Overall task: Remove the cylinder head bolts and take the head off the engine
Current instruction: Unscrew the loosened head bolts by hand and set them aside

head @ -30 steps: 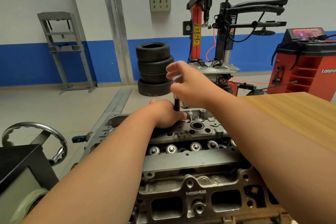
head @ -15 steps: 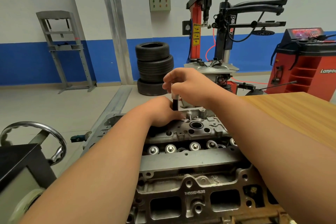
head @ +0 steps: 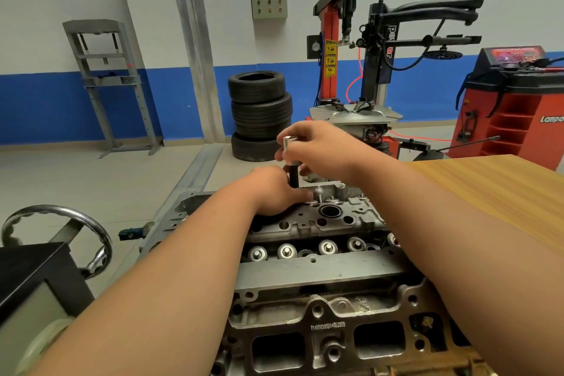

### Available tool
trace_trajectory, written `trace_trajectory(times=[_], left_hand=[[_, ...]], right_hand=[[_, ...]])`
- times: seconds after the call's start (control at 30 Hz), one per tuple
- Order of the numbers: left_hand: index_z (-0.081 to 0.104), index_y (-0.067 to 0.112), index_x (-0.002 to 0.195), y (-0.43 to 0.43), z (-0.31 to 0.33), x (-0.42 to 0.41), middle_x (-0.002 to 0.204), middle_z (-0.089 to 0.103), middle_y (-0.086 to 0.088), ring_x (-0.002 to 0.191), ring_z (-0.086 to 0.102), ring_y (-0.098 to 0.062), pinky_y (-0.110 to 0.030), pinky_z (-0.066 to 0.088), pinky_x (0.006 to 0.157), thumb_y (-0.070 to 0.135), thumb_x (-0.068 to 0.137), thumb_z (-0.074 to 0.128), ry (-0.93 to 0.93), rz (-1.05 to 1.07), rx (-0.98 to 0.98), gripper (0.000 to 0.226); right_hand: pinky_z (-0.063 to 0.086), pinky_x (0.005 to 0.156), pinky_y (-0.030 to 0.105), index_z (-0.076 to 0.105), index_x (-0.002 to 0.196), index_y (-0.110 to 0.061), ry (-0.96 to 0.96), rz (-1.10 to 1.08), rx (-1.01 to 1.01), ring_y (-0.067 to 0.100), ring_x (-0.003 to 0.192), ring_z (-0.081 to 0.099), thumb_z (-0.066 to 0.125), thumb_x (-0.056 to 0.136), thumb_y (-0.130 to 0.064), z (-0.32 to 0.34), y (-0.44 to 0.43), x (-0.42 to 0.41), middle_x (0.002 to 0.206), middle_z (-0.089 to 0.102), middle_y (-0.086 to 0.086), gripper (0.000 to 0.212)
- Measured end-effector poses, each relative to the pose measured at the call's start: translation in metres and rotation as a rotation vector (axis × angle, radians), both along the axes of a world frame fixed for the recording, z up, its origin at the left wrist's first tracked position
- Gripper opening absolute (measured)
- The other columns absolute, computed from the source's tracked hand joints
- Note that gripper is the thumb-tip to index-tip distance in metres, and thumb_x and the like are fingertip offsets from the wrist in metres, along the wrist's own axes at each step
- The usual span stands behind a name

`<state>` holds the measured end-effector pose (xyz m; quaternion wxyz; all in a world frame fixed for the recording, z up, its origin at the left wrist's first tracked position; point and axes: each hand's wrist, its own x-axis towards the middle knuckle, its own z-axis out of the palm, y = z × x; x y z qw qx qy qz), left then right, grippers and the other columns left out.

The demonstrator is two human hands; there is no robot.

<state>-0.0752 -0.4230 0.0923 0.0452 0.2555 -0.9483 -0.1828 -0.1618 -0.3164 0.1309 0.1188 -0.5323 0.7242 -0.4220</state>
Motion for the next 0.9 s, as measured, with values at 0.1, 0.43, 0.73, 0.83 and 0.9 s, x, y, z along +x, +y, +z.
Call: trace_trajectory(times=[0.1, 0.43, 0.73, 0.83, 0.9], left_hand=[[0.049, 0.028, 0.070, -0.001, -0.002, -0.003, 0.072, 0.053, 0.004, 0.065, 0.048, -0.011, -0.027, 0.034, 0.056, 0.054, 0.088, 0.059, 0.072, -0.036, -0.001, 0.033], [0.060, 0.025, 0.074, 0.013, 0.009, 0.006, 0.071, 0.065, 0.003, 0.069, 0.060, -0.015, -0.033, 0.044, 0.060, 0.046, 0.090, 0.050, 0.399, -0.042, 0.139, 0.029], [0.050, 0.013, 0.069, 0.020, 0.026, 0.008, 0.071, 0.056, -0.004, 0.066, 0.053, -0.019, -0.033, 0.039, 0.056, 0.048, 0.094, 0.051, 0.265, 0.096, -0.060, 0.043], [0.054, 0.015, 0.076, 0.030, 0.061, 0.007, 0.076, 0.067, -0.008, 0.074, 0.066, -0.025, -0.034, 0.049, 0.065, 0.045, 0.097, 0.045, 0.596, 0.241, 0.138, 0.038], [0.056, 0.015, 0.074, 0.037, 0.094, 0.010, 0.067, 0.069, -0.004, 0.064, 0.071, -0.018, -0.030, 0.050, 0.059, 0.045, 0.097, 0.047, 0.594, 0.168, 0.164, 0.039]], right_hand=[[0.057, 0.075, 0.040, 0.064, 0.096, -0.015, 0.136, -0.040, 0.021, 0.019, 0.081, 0.067, 0.064, 0.086, -0.024, -0.001, -0.001, 0.000, 0.088, 0.070, 0.002, 0.013], [0.053, 0.071, 0.040, 0.050, 0.104, -0.018, -0.053, -0.037, -0.419, 0.021, 0.074, 0.059, 0.048, 0.099, -0.015, 0.017, 0.001, 0.023, 0.084, 0.058, 0.003, 0.007], [0.039, 0.038, 0.017, 0.060, 0.087, -0.018, -0.031, -0.149, -0.509, 0.000, 0.042, 0.048, 0.057, 0.091, -0.025, 0.136, 0.044, 0.039, 0.069, 0.056, 0.000, 0.009], [0.042, 0.046, 0.016, 0.064, 0.086, -0.016, 0.117, -0.250, -0.191, -0.005, 0.056, 0.058, 0.062, 0.086, -0.030, 0.079, 0.062, 0.038, 0.074, 0.062, -0.002, 0.014], [0.048, 0.069, 0.025, 0.067, 0.102, -0.017, 0.128, -0.346, -0.062, 0.009, 0.089, 0.063, 0.062, 0.087, -0.039, 0.042, 0.072, 0.028, 0.097, 0.067, -0.001, 0.027]])
